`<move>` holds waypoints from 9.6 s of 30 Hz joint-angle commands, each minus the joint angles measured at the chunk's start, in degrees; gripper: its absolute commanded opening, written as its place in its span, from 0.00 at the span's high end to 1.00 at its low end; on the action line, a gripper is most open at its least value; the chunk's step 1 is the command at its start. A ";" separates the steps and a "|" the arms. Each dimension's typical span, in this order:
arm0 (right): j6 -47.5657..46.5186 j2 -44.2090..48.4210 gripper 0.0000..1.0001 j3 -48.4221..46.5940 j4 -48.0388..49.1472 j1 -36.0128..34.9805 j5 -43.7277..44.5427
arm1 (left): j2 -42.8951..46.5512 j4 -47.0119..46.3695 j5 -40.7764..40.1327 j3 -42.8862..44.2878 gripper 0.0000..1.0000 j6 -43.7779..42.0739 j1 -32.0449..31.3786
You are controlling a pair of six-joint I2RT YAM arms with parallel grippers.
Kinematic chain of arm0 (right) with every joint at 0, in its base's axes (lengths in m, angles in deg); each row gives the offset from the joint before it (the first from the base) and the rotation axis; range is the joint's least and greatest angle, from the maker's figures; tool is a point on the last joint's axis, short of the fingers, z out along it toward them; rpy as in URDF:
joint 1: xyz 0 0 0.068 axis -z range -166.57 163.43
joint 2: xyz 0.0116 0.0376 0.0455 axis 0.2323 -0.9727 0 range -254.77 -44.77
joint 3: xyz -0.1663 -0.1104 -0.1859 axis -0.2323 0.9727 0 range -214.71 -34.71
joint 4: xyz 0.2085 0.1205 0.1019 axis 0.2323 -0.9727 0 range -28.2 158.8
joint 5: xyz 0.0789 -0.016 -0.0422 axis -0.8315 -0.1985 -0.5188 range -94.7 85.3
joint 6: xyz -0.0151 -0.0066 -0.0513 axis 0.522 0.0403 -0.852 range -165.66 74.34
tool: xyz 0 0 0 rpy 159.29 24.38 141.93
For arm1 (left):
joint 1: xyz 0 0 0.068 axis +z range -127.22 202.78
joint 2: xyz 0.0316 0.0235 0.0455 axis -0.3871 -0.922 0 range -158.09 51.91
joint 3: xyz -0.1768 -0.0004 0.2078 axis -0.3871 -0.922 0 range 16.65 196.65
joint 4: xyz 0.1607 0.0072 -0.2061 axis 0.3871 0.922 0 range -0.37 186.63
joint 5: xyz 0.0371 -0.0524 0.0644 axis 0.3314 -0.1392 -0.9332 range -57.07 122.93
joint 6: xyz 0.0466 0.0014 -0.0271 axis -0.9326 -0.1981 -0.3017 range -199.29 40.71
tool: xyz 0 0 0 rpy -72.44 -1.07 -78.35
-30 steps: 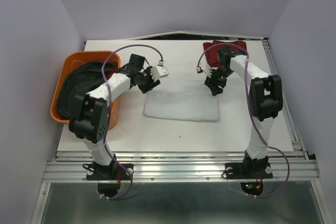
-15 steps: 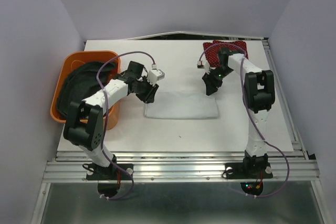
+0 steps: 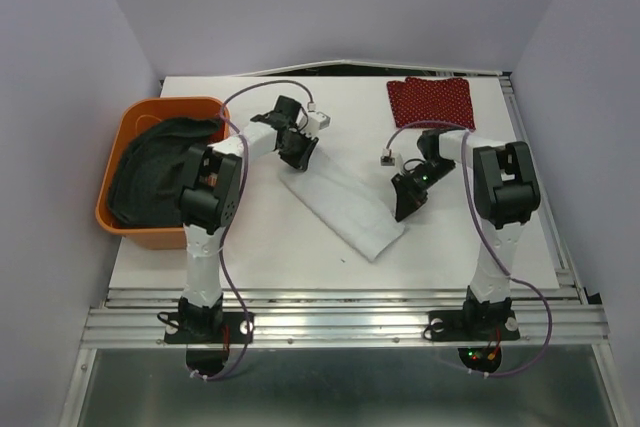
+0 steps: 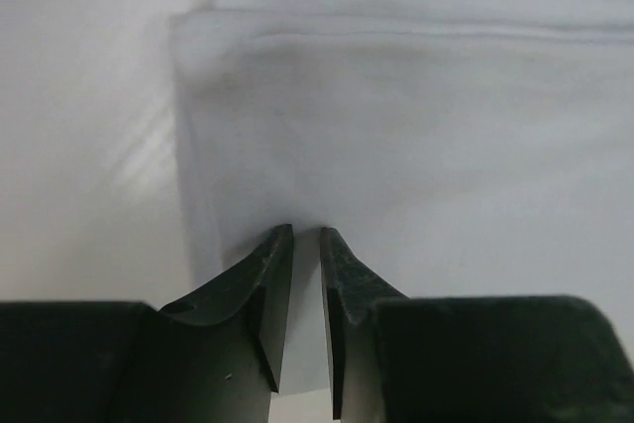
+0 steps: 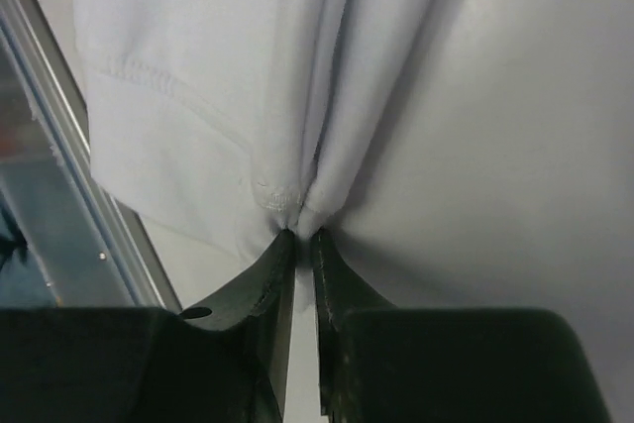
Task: Fold and stack the skirts
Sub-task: Fold the skirt, then neatly place the folded skirt to the corner
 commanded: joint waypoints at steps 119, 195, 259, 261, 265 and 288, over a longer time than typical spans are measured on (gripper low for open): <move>11.67 -14.95 0.76 -21.12 0.89 -11.75 -17.75 | 15.80 20.67 10.73 4.08 1.00 -16.82 -22.53; 25.90 -21.29 0.33 -46.58 1.77 -9.29 -9.14 | 17.37 6.23 -0.52 -3.85 0.25 -18.86 -14.43; 106.22 36.10 0.13 48.72 40.77 -15.44 11.45 | 6.13 -10.99 18.63 -24.14 0.68 25.36 -3.01; 110.70 36.90 0.11 51.56 44.03 -16.06 10.21 | 6.39 -11.16 18.72 -24.41 0.68 25.45 -3.01; 117.83 37.08 0.02 57.36 58.70 -18.60 8.00 | 6.48 -11.34 19.07 -24.58 0.68 25.54 -3.01; 115.22 32.68 0.01 59.22 85.62 -22.38 23.46 | 6.30 -10.99 19.43 -24.58 0.69 25.01 -2.92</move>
